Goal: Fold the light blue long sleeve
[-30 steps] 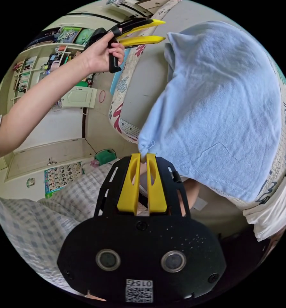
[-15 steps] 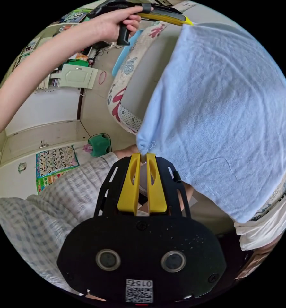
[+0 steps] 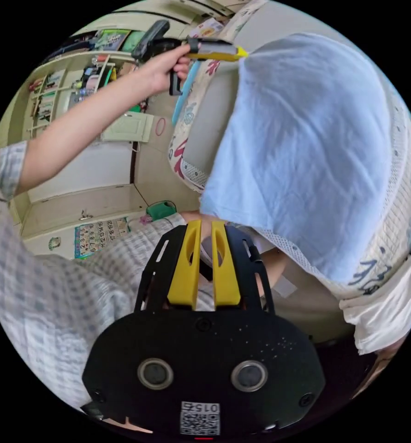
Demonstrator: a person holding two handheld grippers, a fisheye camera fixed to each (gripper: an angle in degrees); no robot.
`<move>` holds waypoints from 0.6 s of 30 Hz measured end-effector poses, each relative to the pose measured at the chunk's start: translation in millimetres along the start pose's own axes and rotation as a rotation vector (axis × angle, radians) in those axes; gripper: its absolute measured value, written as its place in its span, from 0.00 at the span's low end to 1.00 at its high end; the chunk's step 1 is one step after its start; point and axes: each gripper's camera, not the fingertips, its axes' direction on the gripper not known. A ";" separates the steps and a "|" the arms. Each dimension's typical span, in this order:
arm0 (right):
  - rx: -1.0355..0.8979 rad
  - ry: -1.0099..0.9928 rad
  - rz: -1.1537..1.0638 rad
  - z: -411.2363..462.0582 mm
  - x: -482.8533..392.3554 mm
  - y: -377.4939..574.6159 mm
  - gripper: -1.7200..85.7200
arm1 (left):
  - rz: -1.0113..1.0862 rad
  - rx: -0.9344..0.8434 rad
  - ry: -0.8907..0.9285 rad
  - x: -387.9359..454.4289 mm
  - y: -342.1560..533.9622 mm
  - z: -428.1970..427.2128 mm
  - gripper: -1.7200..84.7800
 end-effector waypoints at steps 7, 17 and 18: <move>0.198 0.163 0.239 -70.2 104.3 38.0 0.07 | 0.121 0.085 0.031 53.2 0.5 -32.1 0.09; 0.324 0.172 0.399 -27.2 189.5 -17.5 0.05 | 0.338 0.012 0.076 175.7 -35.0 59.9 0.01; 0.316 0.167 0.408 -24.7 193.6 -21.9 0.05 | 0.332 0.004 0.075 175.5 -36.1 64.6 0.01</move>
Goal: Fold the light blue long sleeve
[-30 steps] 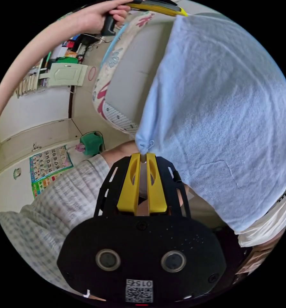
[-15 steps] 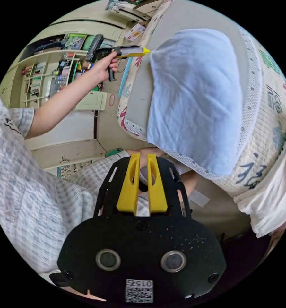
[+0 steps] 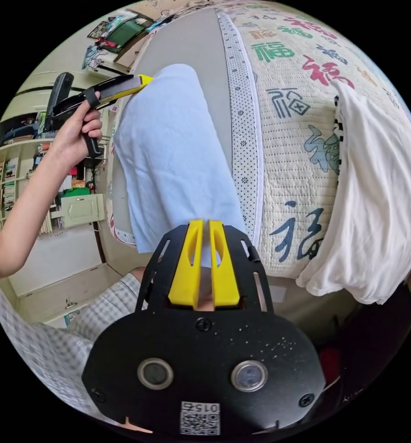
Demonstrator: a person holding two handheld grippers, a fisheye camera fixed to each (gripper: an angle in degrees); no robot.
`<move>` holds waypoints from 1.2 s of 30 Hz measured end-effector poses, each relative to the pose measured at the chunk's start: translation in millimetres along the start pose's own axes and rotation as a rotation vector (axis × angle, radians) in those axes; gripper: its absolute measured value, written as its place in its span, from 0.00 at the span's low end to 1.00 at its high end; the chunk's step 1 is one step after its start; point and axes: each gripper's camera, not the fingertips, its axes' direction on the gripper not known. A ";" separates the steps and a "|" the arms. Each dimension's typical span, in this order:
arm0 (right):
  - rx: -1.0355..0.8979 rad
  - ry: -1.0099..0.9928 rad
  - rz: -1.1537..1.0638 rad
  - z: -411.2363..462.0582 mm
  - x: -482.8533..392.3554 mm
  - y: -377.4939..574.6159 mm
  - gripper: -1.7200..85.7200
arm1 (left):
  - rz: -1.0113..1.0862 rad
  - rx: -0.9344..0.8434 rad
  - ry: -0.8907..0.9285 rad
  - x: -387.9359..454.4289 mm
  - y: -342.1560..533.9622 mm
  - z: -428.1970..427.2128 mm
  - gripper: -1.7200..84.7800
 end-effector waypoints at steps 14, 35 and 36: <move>-0.053 0.156 0.240 -24.7 3.9 -115.7 0.01 | -0.329 0.052 -0.262 31.0 67.8 -59.6 0.01; 0.027 0.518 0.196 157.6 -114.0 -239.8 0.01 | -0.811 0.008 -0.412 130.3 31.6 4.3 0.01; 0.025 0.527 0.201 161.4 -113.8 -240.5 0.01 | -0.823 0.009 -0.416 132.1 30.4 4.8 0.01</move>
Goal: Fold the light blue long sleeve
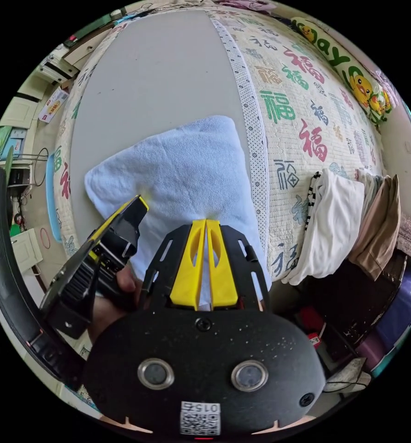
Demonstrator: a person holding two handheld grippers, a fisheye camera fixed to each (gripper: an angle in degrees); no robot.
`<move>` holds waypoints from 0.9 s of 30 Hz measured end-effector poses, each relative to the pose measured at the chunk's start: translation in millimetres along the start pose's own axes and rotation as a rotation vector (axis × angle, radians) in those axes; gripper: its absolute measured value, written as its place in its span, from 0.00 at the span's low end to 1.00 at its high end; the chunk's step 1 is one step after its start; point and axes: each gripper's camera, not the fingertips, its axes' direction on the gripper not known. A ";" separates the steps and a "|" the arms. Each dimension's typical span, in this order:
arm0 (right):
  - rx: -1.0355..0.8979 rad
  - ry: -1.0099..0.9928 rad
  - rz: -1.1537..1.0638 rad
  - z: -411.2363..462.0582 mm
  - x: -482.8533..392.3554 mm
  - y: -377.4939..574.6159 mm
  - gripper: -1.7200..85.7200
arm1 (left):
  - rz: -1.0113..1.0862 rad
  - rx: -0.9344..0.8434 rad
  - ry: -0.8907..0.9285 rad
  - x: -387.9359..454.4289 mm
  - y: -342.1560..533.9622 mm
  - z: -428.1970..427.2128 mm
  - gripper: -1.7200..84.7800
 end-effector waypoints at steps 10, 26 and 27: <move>-0.134 0.046 -0.214 56.0 -17.0 -25.8 0.01 | -0.084 0.021 -0.009 19.8 10.3 -1.3 0.01; -0.031 -0.094 0.022 94.2 2.0 -20.6 0.02 | -0.022 0.066 -0.026 31.5 23.2 0.0 0.01; -0.035 -0.084 0.005 95.0 0.2 -21.3 0.02 | -0.026 0.066 -0.025 31.1 23.3 0.2 0.01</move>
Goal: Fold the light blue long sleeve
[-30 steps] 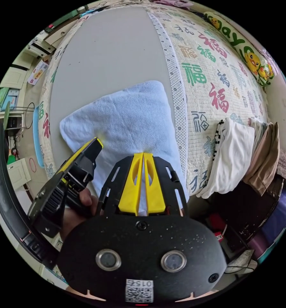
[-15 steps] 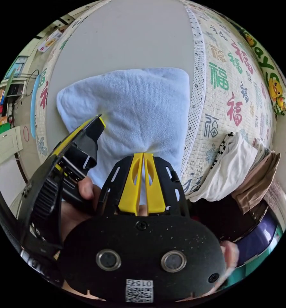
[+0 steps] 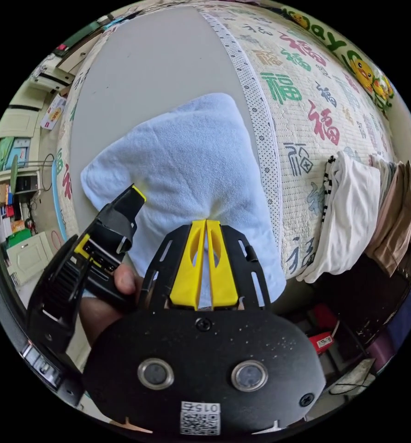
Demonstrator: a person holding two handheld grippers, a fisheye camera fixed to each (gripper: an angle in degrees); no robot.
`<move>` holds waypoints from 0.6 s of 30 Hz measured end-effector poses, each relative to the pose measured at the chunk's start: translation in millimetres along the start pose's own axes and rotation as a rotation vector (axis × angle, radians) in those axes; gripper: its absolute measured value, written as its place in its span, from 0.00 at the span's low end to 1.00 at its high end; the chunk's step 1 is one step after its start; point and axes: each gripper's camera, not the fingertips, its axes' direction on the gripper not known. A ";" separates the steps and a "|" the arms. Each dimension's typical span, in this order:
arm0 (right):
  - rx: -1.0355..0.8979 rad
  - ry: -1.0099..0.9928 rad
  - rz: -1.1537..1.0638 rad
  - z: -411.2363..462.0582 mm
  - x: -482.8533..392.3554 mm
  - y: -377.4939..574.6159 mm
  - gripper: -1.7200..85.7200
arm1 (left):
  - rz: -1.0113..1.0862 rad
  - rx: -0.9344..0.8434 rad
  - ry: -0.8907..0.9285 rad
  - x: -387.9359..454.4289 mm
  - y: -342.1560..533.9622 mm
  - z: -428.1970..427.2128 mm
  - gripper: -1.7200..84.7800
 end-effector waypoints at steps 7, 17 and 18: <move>-0.046 0.086 -0.096 8.0 -16.9 -4.3 0.02 | -0.036 -0.011 0.048 -10.6 -1.5 4.1 0.01; -0.032 0.062 -0.068 5.3 -17.8 5.2 0.01 | -0.040 -0.004 0.055 -21.4 -2.0 10.8 0.01; -0.032 0.064 -0.069 4.7 -18.4 5.9 0.01 | -0.040 -0.004 0.055 -22.3 -2.1 11.3 0.01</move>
